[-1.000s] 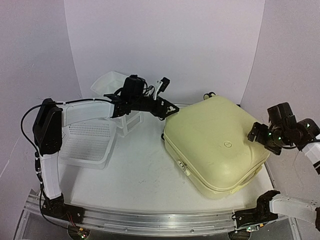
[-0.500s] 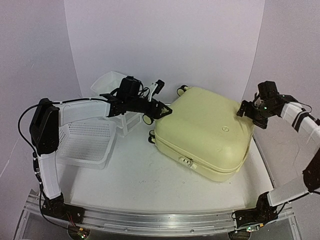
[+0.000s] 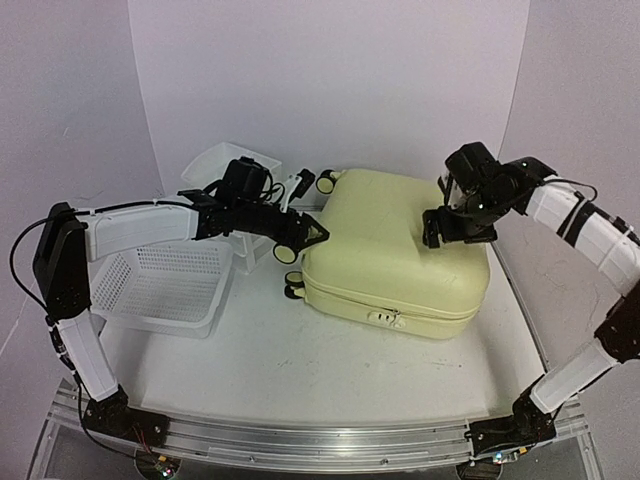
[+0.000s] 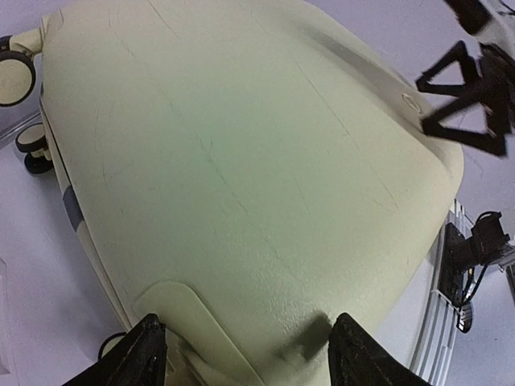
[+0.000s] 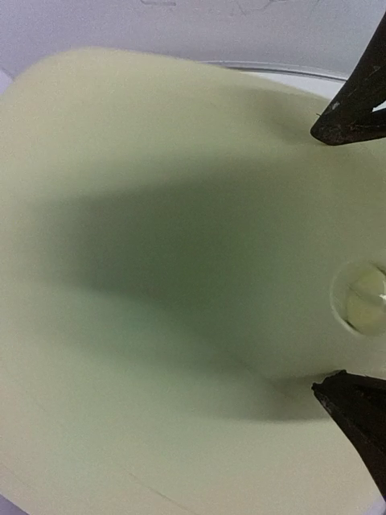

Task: Open, take out, and arrange the luggage

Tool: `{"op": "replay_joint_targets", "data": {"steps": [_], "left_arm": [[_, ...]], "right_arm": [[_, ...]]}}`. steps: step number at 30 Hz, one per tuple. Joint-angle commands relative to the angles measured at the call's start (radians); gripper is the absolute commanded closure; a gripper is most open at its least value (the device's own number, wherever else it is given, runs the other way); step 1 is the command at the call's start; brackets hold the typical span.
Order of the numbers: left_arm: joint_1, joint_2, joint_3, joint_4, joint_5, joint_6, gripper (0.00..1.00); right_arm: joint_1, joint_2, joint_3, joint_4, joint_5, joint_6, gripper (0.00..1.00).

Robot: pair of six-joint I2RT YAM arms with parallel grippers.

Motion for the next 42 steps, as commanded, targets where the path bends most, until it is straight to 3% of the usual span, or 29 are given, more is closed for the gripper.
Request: {"op": "replay_joint_targets", "data": {"steps": [1,6,10,12,16,19,28,35,42], "left_arm": [[-0.024,-0.062,-0.046,-0.069,0.052,-0.020,0.31],[-0.024,-0.065,-0.061,-0.067,0.046,-0.029,0.31],[-0.024,-0.064,-0.068,-0.067,0.036,-0.038,0.31],[-0.024,-0.073,-0.078,-0.064,0.032,-0.042,0.31],[-0.024,-0.087,-0.093,-0.057,0.037,-0.049,0.31],[-0.025,-0.097,-0.099,-0.056,0.040,-0.059,0.31],[-0.029,-0.146,-0.136,-0.050,0.021,-0.062,0.31],[-0.029,-0.164,-0.140,-0.047,0.009,-0.058,0.31],[-0.029,-0.194,-0.155,-0.046,-0.006,-0.056,0.31]], "right_arm": [[0.255,-0.142,-0.054,-0.307,0.133,0.098,0.02],[0.525,-0.207,-0.116,-0.301,0.153,0.288,0.02],[0.668,-0.183,-0.309,0.018,0.135,0.394,0.09],[0.679,-0.172,-0.381,0.143,0.199,0.457,0.23],[0.678,-0.138,-0.506,0.387,0.363,0.559,0.32],[0.679,-0.090,-0.549,0.445,0.492,0.652,0.43],[0.678,-0.025,-0.615,0.505,0.659,0.815,0.42],[0.678,0.007,-0.625,0.507,0.699,0.855,0.55],[0.678,0.028,-0.622,0.511,0.656,0.843,0.53]]}}
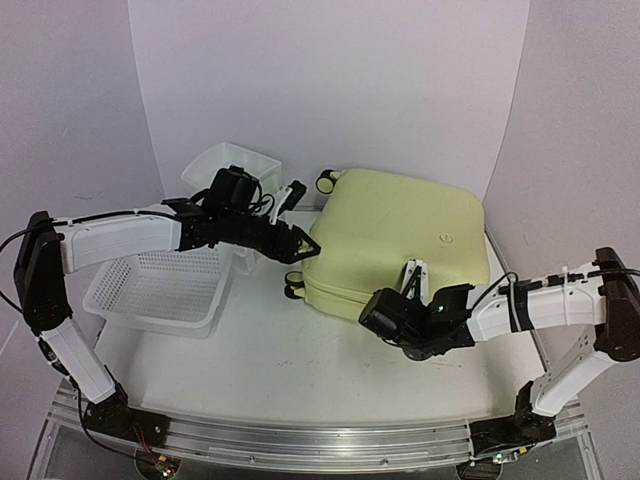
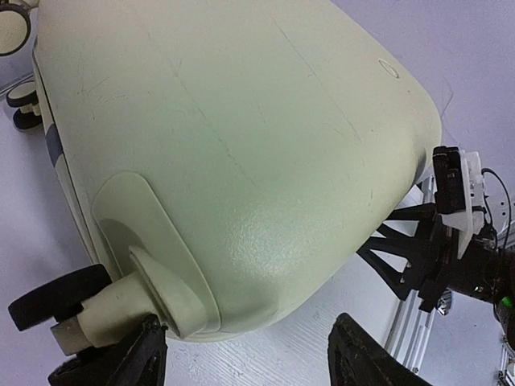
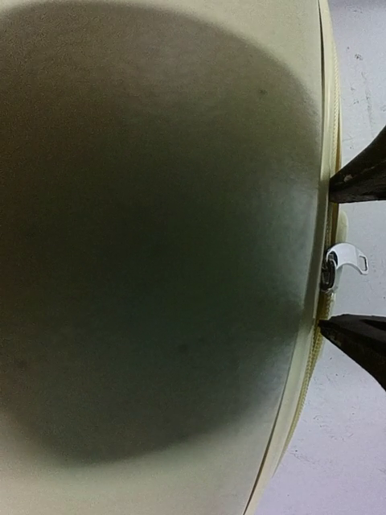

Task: Open, take out, and arrange the luggage

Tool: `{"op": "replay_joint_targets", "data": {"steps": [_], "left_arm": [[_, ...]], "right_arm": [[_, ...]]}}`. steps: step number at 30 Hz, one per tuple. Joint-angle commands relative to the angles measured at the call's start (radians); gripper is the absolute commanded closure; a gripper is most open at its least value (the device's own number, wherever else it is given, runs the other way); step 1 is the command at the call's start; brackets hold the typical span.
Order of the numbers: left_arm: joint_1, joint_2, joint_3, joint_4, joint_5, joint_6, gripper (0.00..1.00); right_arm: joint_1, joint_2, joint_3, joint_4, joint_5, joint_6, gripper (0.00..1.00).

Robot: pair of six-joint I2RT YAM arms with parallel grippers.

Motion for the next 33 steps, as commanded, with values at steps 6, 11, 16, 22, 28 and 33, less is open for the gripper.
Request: {"op": "replay_joint_targets", "data": {"steps": [6,11,16,22,28,33], "left_arm": [[-0.005,-0.098,-0.030,-0.010,-0.016,0.004,0.31],[-0.006,-0.117,-0.051,0.000,0.001,0.005,0.31],[-0.006,-0.141,-0.083,0.020,0.026,0.011,0.31],[-0.006,-0.166,-0.106,0.031,0.038,0.020,0.31],[-0.006,-0.191,-0.135,0.049,0.043,0.015,0.31],[-0.006,-0.199,-0.144,0.051,0.037,0.012,0.31]], "right_arm": [[-0.023,-0.001,-0.006,0.020,-0.053,0.032,0.59],[-0.029,-0.010,0.003,0.020,-0.125,0.010,0.53],[-0.046,-0.010,-0.012,0.020,-0.131,0.026,0.46],[-0.056,0.044,0.024,0.020,-0.102,0.051,0.55],[-0.055,0.101,0.036,0.020,-0.043,0.108,0.66],[-0.055,0.102,0.054,0.000,-0.020,0.083,0.83]]}}
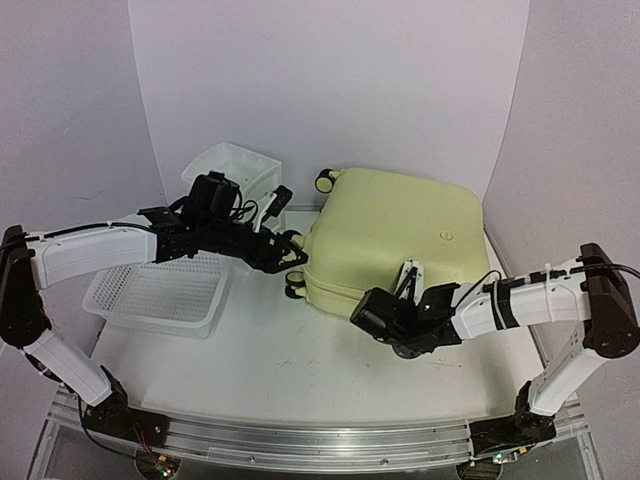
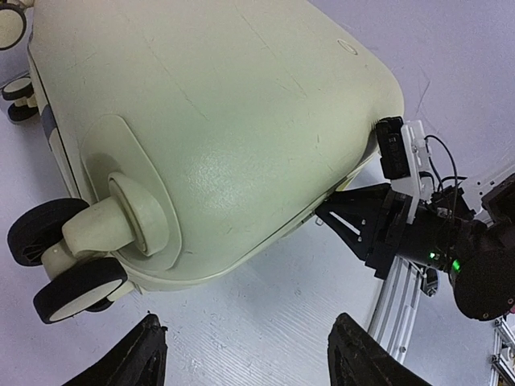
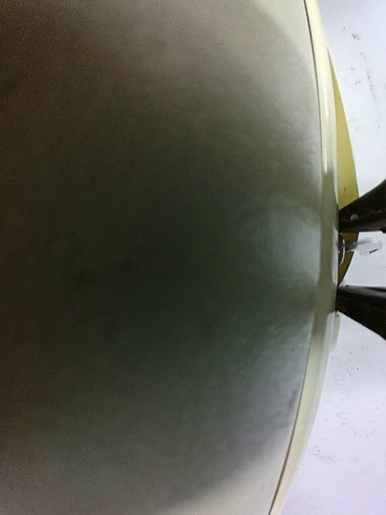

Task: Open, take out, and arrange the luggage

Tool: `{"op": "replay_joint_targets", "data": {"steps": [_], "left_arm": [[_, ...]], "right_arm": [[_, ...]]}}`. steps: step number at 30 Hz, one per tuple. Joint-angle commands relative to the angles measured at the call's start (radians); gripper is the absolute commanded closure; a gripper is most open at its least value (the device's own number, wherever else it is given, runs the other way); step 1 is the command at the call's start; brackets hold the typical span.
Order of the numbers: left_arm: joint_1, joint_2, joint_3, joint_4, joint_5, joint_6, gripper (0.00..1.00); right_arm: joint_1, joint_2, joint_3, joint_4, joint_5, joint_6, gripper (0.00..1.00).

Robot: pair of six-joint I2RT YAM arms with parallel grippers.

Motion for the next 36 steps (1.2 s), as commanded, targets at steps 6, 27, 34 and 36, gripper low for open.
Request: {"op": "replay_joint_targets", "data": {"steps": [6,27,34,36], "left_arm": [[-0.005,-0.038,-0.006,0.054,-0.039,0.007,0.31],[0.067,0.130,0.222,-0.151,-0.078,0.393,0.22],[0.067,0.216,0.246,-0.133,-0.140,0.505,0.26],[0.067,0.236,0.254,-0.133,-0.208,0.498,0.28]], "right_arm": [[-0.038,-0.003,0.015,-0.097,-0.024,0.027,0.99],[-0.055,-0.204,-0.066,-0.225,-0.108,-0.498,1.00],[-0.058,-0.250,-0.104,-0.223,-0.074,-0.490,1.00],[-0.058,-0.282,-0.132,-0.225,-0.060,-0.477,1.00]]}}
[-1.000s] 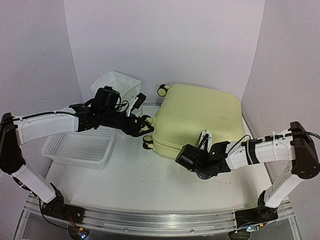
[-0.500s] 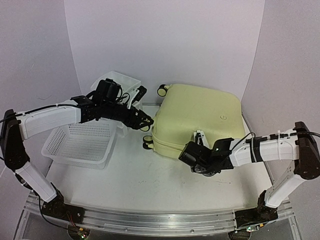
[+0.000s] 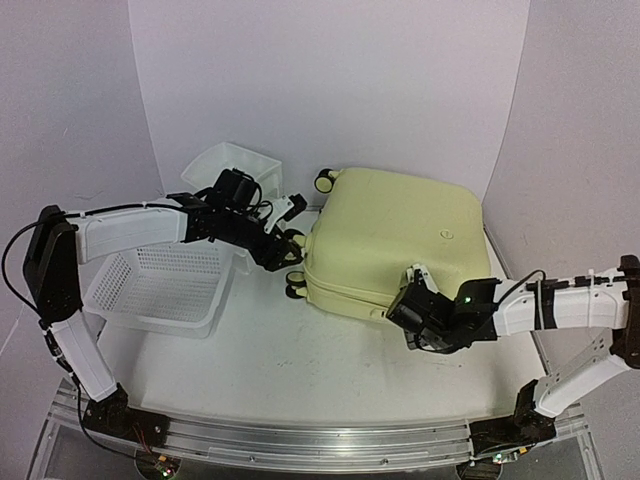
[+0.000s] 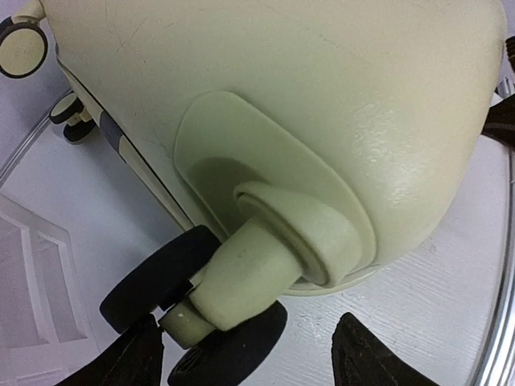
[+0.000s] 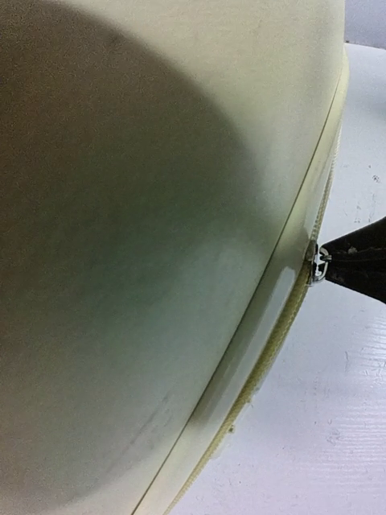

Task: Open, take out, and arrange the luggage

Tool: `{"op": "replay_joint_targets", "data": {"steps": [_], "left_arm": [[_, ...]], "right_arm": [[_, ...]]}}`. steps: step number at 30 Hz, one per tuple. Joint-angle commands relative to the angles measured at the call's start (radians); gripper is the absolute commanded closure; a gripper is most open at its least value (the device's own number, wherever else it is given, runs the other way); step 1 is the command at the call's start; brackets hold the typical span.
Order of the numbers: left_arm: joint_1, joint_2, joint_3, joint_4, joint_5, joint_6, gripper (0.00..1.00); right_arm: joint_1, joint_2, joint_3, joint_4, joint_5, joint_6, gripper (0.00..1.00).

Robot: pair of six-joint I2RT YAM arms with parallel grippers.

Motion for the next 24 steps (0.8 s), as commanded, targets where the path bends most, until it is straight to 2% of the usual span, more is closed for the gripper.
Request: {"op": "replay_joint_targets", "data": {"steps": [1,4,8,11,14,18,24], "left_arm": [[0.002,0.036,0.068,0.014,-0.133,0.060,0.31],[0.002,0.051,0.069,0.024,-0.254,0.021,0.35],[0.002,0.039,0.049,0.067,-0.282,-0.030,0.42],[0.002,0.015,0.026,0.095,-0.181,-0.067,0.34],[0.002,0.004,0.001,0.130,-0.141,-0.095,0.32],[0.004,0.034,0.031,0.126,-0.187,-0.146,0.42],[0.004,0.025,0.019,0.126,-0.274,-0.192,0.67]], "right_arm": [[-0.006,-0.102,-0.054,-0.053,0.076,0.017,1.00],[-0.009,-0.157,-0.086,-0.061,0.073,0.006,1.00],[-0.010,-0.173,-0.075,-0.109,0.090,-0.029,1.00],[-0.012,-0.161,-0.043,-0.172,0.125,-0.020,1.00],[-0.023,-0.179,-0.036,-0.229,0.149,-0.001,1.00],[-0.060,-0.234,-0.068,-0.232,0.120,0.004,1.00],[-0.080,-0.333,-0.102,-0.266,0.096,0.022,1.00]]}}
